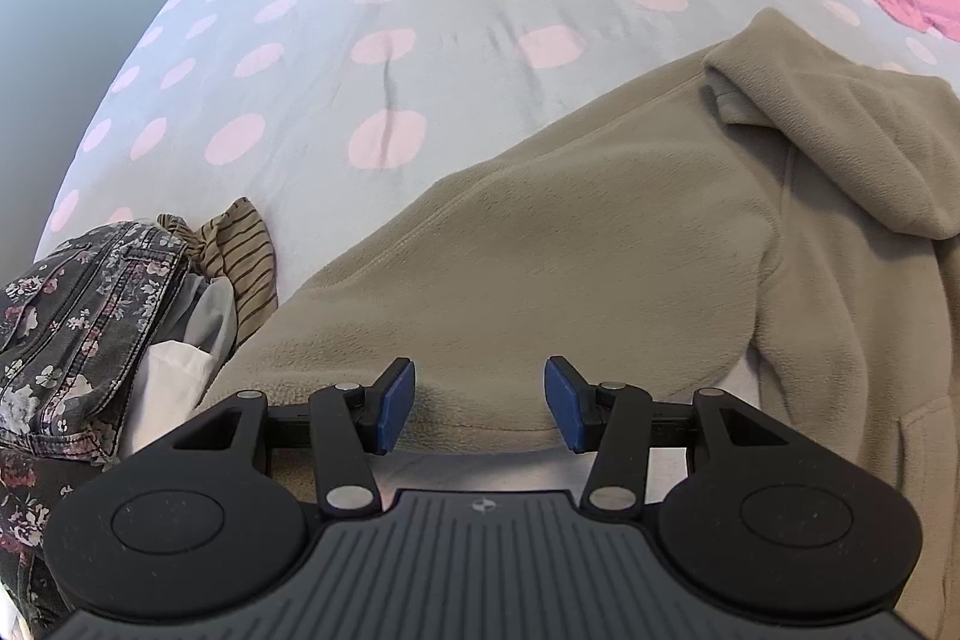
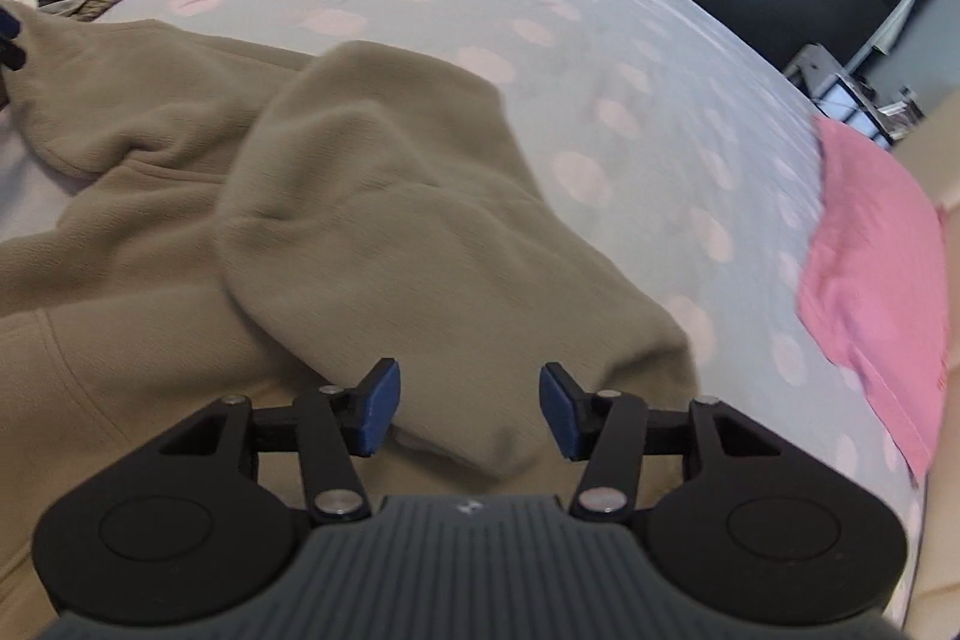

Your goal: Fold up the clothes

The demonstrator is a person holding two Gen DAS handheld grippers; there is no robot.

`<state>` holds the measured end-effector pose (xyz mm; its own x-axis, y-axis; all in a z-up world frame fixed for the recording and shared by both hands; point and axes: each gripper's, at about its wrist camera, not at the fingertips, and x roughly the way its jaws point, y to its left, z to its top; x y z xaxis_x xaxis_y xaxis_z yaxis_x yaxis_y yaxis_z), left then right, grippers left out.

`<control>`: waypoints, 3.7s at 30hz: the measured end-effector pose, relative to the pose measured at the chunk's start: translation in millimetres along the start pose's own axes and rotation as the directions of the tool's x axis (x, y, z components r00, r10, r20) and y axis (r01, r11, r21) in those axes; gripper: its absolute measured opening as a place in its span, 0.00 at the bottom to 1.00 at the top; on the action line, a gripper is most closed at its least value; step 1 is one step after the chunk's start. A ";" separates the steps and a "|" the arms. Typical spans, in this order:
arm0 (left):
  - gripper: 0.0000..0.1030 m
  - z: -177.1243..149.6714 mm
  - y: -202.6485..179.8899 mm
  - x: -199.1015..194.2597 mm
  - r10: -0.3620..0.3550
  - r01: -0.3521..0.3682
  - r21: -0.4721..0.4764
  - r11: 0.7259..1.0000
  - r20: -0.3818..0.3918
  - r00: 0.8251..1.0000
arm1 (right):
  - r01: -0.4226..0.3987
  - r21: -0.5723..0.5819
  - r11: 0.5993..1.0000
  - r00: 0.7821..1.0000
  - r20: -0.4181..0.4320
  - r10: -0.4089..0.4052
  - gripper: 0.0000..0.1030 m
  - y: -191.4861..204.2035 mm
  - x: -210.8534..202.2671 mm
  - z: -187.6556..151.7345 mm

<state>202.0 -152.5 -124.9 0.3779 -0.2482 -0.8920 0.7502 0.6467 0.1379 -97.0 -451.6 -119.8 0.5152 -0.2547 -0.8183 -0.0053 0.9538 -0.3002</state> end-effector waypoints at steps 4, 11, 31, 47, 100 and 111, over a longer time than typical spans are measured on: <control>0.44 1.3 -0.7 6.0 0.003 -0.003 0.006 1.000 -0.012 1.000 | -0.056 -0.027 0.998 0.998 0.025 0.057 0.57 11.9 12.6 13.3; 0.44 4.8 -8.6 13.6 -0.007 0.008 0.032 0.999 -0.025 1.000 | -0.169 -0.120 0.978 0.982 0.058 0.177 0.67 44.5 17.7 20.4; 0.44 10.0 -9.7 26.8 0.024 -0.024 0.013 1.000 -0.018 1.000 | 0.255 -0.132 0.958 0.963 0.119 -0.240 0.06 -52.9 18.0 106.0; 0.44 18.4 3.6 33.4 0.035 -0.033 -0.035 0.999 0.053 0.998 | 0.559 0.040 0.828 0.827 0.049 -0.560 0.08 -176.9 151.9 183.2; 0.46 4.8 -40.6 25.6 0.166 -0.169 0.057 0.984 0.052 0.985 | 0.644 0.625 0.442 0.764 -0.548 -0.340 0.18 -251.8 -204.7 -368.6; 0.46 1.0 -42.8 28.6 0.174 -0.176 0.048 0.983 0.033 0.984 | 0.541 0.733 0.412 0.840 -0.499 -0.214 0.32 -215.5 -216.9 -442.7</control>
<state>181.2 -188.0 -155.8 0.5205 -0.1550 -0.8397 0.6973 0.6446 0.3133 -587.0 -672.4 -94.6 0.0058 -0.4973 -0.8676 0.9051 0.3715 -0.2069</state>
